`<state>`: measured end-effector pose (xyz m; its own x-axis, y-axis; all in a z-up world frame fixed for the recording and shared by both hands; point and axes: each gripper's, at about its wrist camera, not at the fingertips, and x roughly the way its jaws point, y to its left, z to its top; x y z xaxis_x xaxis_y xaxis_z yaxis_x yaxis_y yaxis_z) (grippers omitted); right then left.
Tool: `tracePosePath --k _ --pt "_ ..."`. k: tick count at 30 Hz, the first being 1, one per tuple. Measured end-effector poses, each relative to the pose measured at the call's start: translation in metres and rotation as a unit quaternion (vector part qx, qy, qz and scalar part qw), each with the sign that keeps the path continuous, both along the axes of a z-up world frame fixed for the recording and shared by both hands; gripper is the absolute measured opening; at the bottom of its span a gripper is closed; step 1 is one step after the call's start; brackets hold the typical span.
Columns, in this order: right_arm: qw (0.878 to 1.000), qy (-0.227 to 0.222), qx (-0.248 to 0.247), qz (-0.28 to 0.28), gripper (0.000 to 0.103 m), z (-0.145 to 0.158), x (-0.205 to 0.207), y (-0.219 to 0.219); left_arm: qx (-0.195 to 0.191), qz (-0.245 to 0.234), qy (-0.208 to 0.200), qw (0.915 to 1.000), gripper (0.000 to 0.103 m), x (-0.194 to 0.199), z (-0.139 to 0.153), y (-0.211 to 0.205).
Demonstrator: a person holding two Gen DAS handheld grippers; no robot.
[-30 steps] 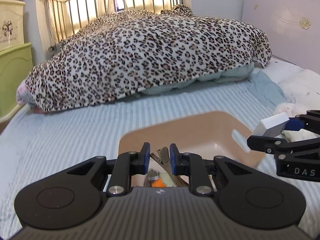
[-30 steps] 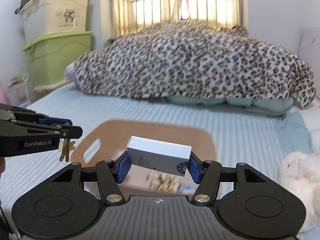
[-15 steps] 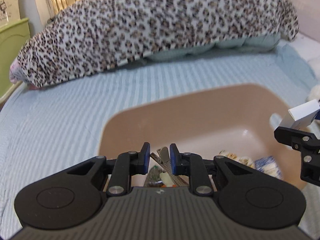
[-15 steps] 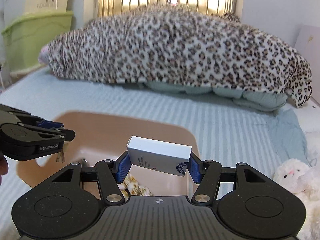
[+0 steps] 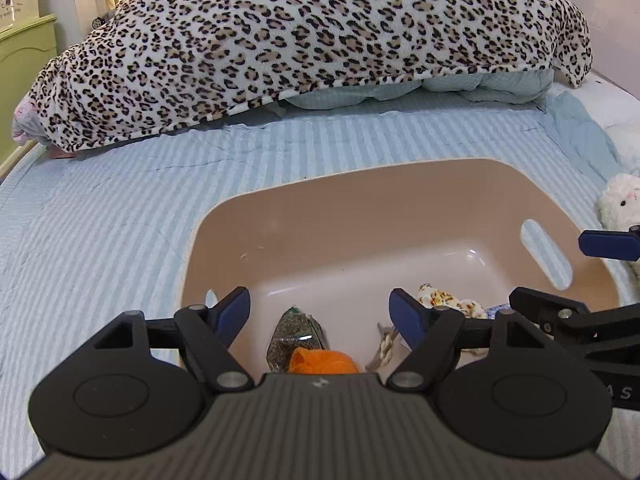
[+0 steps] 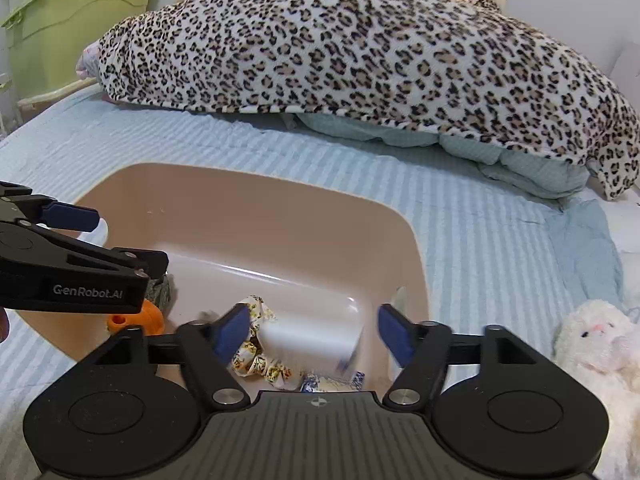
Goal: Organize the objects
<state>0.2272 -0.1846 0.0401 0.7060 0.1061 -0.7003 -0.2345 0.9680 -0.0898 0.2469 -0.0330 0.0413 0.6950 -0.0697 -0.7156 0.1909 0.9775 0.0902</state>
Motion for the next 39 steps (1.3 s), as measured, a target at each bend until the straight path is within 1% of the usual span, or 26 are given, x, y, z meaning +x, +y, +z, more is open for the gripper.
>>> tracePosePath --k 4,7,11,15,18,20,23,30,33,39 --pt "1.0 0.003 0.015 -0.012 0.081 0.014 -0.013 -0.005 0.0 0.009 -0.006 0.9999 0.081 -0.016 0.009 0.003" --pt "1.0 -0.003 0.02 -0.015 0.088 0.024 -0.027 -0.007 -0.004 0.012 -0.01 0.9999 0.081 -0.032 0.017 0.007" --pt "1.0 -0.014 0.018 -0.021 0.088 0.038 -0.051 -0.008 -0.007 0.016 -0.019 0.9997 0.081 -0.054 0.03 0.009" --pt "1.0 -0.013 0.021 -0.02 0.088 0.049 -0.075 -0.006 -0.007 0.023 -0.03 0.9993 0.081 -0.08 0.043 0.012" --pt "0.999 -0.019 0.026 -0.02 0.088 0.057 -0.096 -0.007 -0.015 0.028 -0.03 0.999 0.081 -0.099 0.048 0.017" --pt "0.999 -0.02 0.032 -0.017 0.089 0.059 -0.109 -0.007 -0.018 0.031 -0.032 0.9988 0.081 -0.113 0.051 0.021" --pt "0.999 -0.023 0.027 -0.012 0.089 0.062 -0.127 -0.007 -0.021 0.038 -0.038 0.9983 0.081 -0.136 0.053 0.028" --pt "0.999 -0.039 0.028 -0.002 0.089 0.068 -0.172 -0.004 -0.024 0.035 -0.041 0.9982 0.081 -0.184 0.054 0.04" --pt "0.999 -0.045 0.029 0.0 0.089 0.068 -0.192 -0.001 -0.031 0.037 -0.042 0.998 0.081 -0.203 0.053 0.046" --pt "0.998 -0.049 0.034 0.004 0.089 0.065 -0.229 0.003 -0.017 0.034 -0.051 0.998 0.081 -0.235 0.05 0.053"
